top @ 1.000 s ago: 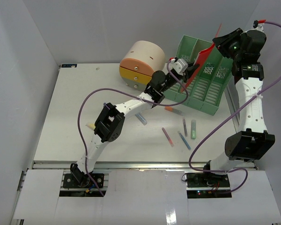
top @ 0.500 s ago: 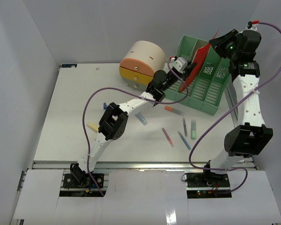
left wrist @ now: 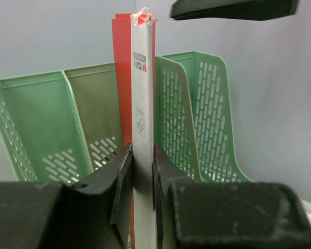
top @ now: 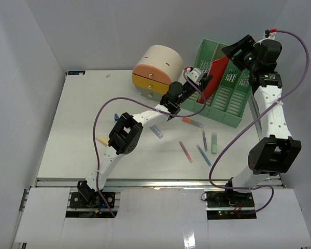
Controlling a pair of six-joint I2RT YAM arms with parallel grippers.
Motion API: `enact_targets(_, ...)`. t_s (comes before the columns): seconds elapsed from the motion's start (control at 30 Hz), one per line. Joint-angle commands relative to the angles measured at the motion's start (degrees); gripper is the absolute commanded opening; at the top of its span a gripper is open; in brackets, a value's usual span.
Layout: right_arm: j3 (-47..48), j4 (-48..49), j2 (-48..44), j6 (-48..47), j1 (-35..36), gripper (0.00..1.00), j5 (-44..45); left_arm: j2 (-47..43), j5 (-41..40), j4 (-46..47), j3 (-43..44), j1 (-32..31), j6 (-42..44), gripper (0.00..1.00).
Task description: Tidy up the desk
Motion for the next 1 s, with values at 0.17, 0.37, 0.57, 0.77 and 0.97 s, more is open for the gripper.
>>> enact_targets(0.17,0.69,3.25,-11.81,-10.25,0.06,0.95,-4.13,-10.55,-1.06,-4.15,0.61,-0.14,-3.48,0.73)
enact_targets(0.37,-5.99,5.87,-22.37,-22.91,-0.12,0.9,-19.89,-20.5,1.33,-10.55,-4.57,-0.14,-5.65,0.98)
enact_targets(0.57,-18.33,8.68,-31.33,-34.81,-0.12,0.9,-43.87,-37.73,-1.76,-13.34,-23.04,-0.14,-7.74,0.98)
enact_targets(0.77,-32.29,-4.38,-37.82,-51.61,-0.1,0.9,-47.06,-54.13,-5.84,-33.43,-36.73,1.91,-10.95,0.98)
enact_targets(0.97,-48.96,-3.46,-41.1,-57.17,-0.03,0.9,-46.61,-63.9,7.58,-46.96,-50.48,18.62,-23.27,0.89)
